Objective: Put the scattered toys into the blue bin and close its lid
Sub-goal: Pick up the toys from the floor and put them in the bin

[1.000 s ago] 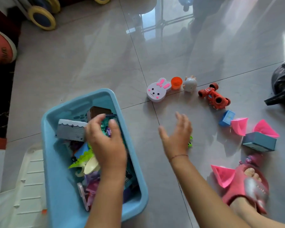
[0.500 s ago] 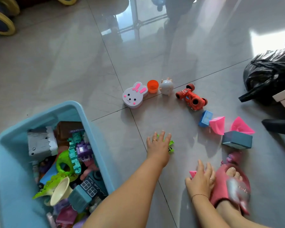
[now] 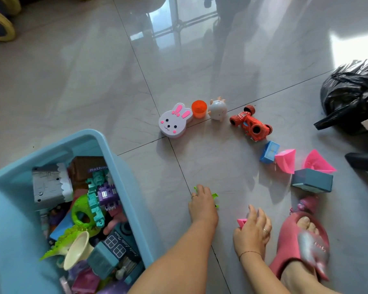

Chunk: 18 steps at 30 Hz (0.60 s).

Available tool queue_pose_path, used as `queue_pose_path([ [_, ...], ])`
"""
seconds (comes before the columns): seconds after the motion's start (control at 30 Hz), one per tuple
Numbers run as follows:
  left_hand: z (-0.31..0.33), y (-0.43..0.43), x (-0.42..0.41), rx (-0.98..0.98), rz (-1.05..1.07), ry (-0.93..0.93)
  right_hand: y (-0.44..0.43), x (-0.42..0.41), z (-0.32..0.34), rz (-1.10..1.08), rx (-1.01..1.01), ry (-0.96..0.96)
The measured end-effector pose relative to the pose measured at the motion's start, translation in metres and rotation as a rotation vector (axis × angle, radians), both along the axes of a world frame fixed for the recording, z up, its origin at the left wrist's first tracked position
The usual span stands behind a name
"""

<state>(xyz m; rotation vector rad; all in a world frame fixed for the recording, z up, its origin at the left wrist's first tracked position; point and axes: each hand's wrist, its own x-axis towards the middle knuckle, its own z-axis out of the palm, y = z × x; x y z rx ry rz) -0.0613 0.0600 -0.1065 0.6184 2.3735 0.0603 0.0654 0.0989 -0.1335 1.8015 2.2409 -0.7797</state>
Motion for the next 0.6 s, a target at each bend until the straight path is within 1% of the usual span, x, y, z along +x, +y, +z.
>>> queue_pose_path([
  [0.03, 0.009, -0.013, -0.001, 0.009, 0.109, -0.028, -0.011, -0.005, 0.003, 0.001, -0.012, 0.021],
  [0.07, 0.013, -0.012, 0.002, 0.061, 0.184, -0.051, -0.01, -0.005, 0.002, -0.021, -0.013, 0.042],
  [0.17, 0.037, -0.007, 0.005, 0.272, 0.314, -0.065, -0.001, -0.017, 0.009, -0.094, -0.009, 0.16],
  [0.23, 0.068, -0.005, 0.002, 0.459, 0.391, -0.012, 0.007, -0.032, 0.022, -0.113, 0.03, 0.266],
  [0.3, 0.103, -0.019, -0.008, 0.626, 0.514, 0.068, 0.008, -0.059, 0.049, -0.1, 0.064, 0.414],
  [0.37, 0.136, -0.044, -0.023, 0.715, 0.646, 0.189, 0.003, -0.088, 0.079, -0.029, 0.083, 0.56],
  [0.47, 0.172, -0.096, -0.046, 0.721, 0.842, 0.418, -0.021, -0.122, 0.13, 0.145, 0.041, 0.764],
  [0.53, 0.184, -0.13, -0.058, 0.654, 0.959, 0.481, -0.045, -0.135, 0.161, 0.272, -0.02, 0.855],
  [0.6, 0.189, -0.16, -0.065, 0.565, 1.041, 0.498, -0.073, -0.143, 0.185, 0.385, -0.119, 0.882],
])
